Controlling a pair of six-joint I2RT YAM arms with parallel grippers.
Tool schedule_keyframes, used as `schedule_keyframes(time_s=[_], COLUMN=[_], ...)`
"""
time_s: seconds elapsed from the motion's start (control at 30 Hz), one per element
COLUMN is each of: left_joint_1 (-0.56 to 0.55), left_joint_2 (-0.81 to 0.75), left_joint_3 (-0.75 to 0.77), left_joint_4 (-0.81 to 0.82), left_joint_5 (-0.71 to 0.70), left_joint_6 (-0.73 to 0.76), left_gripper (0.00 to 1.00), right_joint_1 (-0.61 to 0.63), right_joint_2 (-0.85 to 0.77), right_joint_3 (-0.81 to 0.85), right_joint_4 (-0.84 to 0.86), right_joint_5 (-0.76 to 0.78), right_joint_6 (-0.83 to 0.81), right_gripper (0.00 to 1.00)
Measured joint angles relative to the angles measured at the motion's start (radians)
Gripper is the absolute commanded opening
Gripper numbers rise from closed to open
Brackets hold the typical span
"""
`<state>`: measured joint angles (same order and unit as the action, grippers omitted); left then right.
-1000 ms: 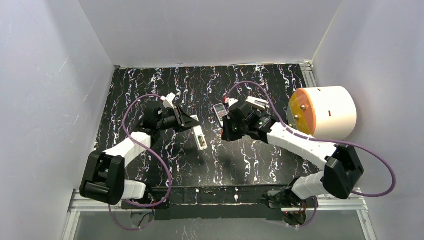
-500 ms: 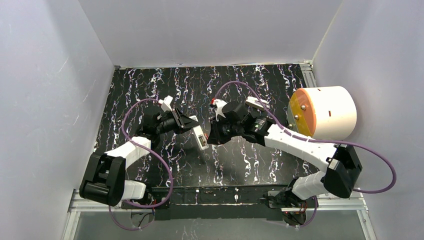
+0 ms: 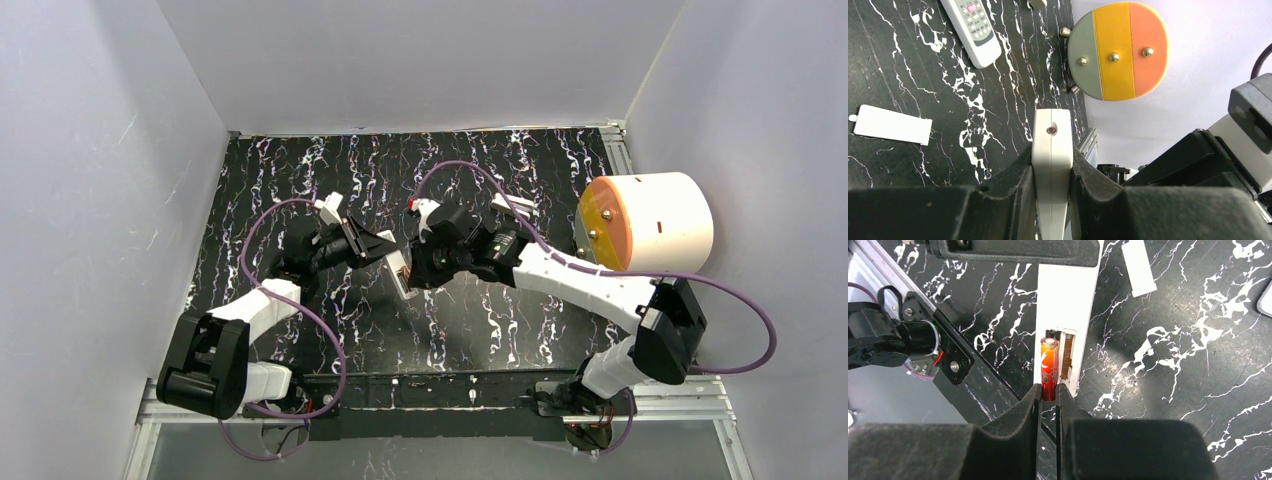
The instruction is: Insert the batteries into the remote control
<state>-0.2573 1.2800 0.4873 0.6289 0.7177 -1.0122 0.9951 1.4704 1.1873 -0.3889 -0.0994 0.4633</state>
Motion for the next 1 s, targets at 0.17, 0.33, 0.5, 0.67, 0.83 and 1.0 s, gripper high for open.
schedule_keyframes(time_s=[0.17, 0.33, 0.5, 0.67, 0.83, 1.0], left_joint_1=[0.000, 0.000, 0.000, 0.000, 0.000, 0.000], left_joint_2=[-0.001, -0.002, -0.002, -0.001, -0.001, -0.002], left_joint_3=[-0.006, -0.007, -0.007, -0.007, -0.007, -0.008], left_joint_4=[0.007, 0.017, 0.021, 0.021, 0.021, 0.022], left_joint_5=[-0.004, -0.009, -0.014, -0.015, -0.018, -0.023], left_joint_6=[-0.009, -0.013, -0.014, -0.017, -0.017, -0.018], left_gripper=[0.00, 0.00, 0.00, 0.00, 0.00, 0.00], right_joint_1=[0.024, 0.036, 0.040, 0.040, 0.041, 0.041], right_joint_2=[0.028, 0.035, 0.042, 0.059, 0.076, 0.076], right_joint_3=[0.023, 0.029, 0.031, 0.043, 0.055, 0.056], right_joint_4=[-0.045, -0.076, -0.088, -0.092, -0.105, -0.111], right_joint_5=[0.041, 0.068, 0.078, 0.078, 0.079, 0.096], right_joint_6=[-0.013, -0.026, -0.027, -0.030, -0.030, -0.027], right_gripper=[0.10, 0.11, 0.12, 0.13, 0.19, 0.24])
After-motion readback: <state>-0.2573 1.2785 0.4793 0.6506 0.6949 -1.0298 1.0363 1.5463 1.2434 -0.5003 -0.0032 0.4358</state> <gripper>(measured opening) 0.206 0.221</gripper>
